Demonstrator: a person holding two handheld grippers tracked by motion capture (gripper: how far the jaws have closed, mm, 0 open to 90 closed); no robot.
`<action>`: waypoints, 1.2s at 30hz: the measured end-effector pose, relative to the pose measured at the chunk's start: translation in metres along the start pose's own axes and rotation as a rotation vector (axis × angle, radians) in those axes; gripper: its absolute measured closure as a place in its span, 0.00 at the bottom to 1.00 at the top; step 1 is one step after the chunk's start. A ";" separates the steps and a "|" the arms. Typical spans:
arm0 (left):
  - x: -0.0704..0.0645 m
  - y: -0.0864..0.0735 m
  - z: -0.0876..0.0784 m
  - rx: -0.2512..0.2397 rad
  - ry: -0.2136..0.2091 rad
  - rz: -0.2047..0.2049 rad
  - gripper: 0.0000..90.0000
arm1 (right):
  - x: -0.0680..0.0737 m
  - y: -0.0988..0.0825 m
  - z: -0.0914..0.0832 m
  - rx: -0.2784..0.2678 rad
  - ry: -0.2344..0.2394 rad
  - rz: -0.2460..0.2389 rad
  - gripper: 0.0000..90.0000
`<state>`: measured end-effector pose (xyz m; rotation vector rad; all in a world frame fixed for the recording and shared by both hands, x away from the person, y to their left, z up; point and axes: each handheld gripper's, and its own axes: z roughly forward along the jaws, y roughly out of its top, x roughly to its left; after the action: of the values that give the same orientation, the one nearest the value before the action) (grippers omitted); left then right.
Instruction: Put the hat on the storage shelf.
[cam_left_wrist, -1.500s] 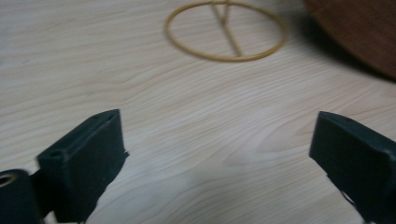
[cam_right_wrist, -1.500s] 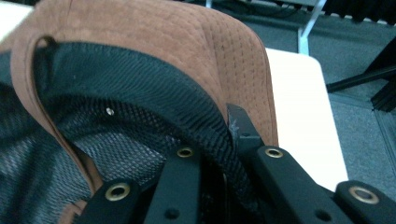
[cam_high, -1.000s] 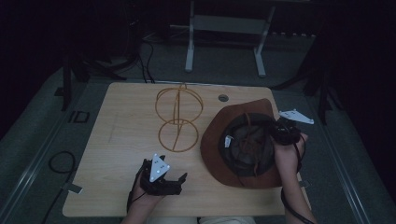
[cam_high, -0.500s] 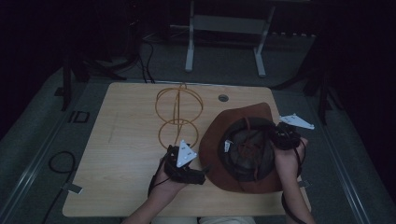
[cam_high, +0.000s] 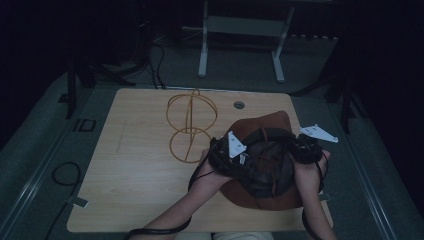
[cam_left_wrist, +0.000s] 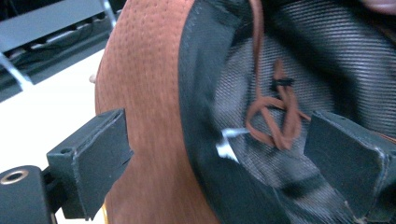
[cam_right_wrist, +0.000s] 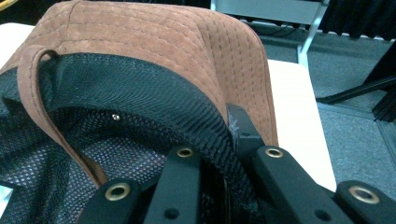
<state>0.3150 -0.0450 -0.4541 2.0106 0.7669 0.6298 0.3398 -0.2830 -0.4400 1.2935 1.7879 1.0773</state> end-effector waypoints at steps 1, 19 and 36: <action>0.000 0.000 0.000 0.000 0.000 0.000 0.11 | 0.000 0.000 0.000 0.000 0.000 0.000 0.94; 0.003 0.011 0.036 0.031 0.182 0.038 0.95 | 0.008 -0.001 -0.027 -0.029 0.038 -0.022 0.93; 0.008 0.023 0.020 -0.049 0.228 0.062 0.97 | 0.005 -0.018 -0.048 -0.006 0.151 -0.022 0.66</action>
<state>0.3404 -0.0602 -0.4427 1.9450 0.8161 0.9171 0.2891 -0.2928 -0.4353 1.2142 1.9032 1.1953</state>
